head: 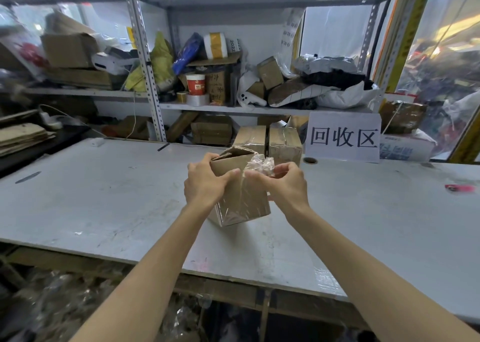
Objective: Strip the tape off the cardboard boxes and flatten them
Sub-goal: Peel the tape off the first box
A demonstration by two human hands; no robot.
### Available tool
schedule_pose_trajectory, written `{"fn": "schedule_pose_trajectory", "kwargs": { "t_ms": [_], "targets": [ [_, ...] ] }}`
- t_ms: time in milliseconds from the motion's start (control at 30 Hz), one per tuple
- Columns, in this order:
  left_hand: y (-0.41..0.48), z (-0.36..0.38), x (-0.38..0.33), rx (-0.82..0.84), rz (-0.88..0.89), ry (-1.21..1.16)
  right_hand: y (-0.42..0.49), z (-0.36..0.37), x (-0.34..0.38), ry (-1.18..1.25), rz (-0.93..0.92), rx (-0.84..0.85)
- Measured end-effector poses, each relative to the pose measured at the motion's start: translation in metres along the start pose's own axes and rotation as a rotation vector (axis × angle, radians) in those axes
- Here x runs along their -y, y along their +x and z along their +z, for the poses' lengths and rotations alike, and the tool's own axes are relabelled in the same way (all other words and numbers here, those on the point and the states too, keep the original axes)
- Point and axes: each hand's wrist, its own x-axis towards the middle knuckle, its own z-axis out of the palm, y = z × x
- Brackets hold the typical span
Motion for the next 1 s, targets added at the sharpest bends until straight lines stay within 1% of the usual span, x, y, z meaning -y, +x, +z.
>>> {"fn": "schedule_pose_trajectory", "kwargs": {
  "t_ms": [67, 133, 167, 233, 300, 367, 467, 600, 800, 933, 1000],
  "targets": [
    [-0.001, -0.003, 0.001, 0.037, 0.005, -0.018, 0.002, -0.003, 0.005, 0.065, 0.027, 0.014],
    [-0.002, -0.005, 0.002, 0.111, 0.013, -0.053, 0.005, -0.006, 0.006, 0.062, 0.009, 0.020],
    [-0.002, -0.006, 0.003, 0.145, 0.013, -0.068, 0.006, -0.008, 0.006, 0.054, -0.010, 0.044],
    [-0.003, -0.009, 0.002, 0.191, -0.009, -0.097, 0.004, -0.008, 0.004, 0.040, -0.077, 0.143],
    [-0.003, -0.009, -0.002, 0.182, -0.075, -0.102, -0.001, -0.005, 0.001, 0.016, -0.175, 0.257],
    [-0.006, -0.007, -0.006, 0.129, -0.144, -0.041, -0.006, -0.001, -0.001, -0.046, -0.268, 0.338],
    [-0.011, -0.001, -0.004, 0.042, -0.180, -0.029, -0.008, -0.002, -0.004, -0.106, -0.348, 0.402],
    [-0.011, 0.003, 0.002, 0.007, -0.174, -0.101, -0.013, -0.005, -0.007, 0.017, -0.305, 0.346],
    [-0.016, 0.009, 0.006, 0.019, -0.125, -0.145, -0.014, -0.002, -0.012, 0.119, -0.123, 0.297],
    [-0.017, 0.011, 0.007, 0.018, -0.118, -0.129, -0.014, 0.000, -0.013, 0.151, -0.011, 0.286],
    [-0.018, 0.011, 0.010, 0.020, -0.120, -0.127, -0.014, -0.001, -0.011, 0.149, 0.032, 0.322]
  ]
}}
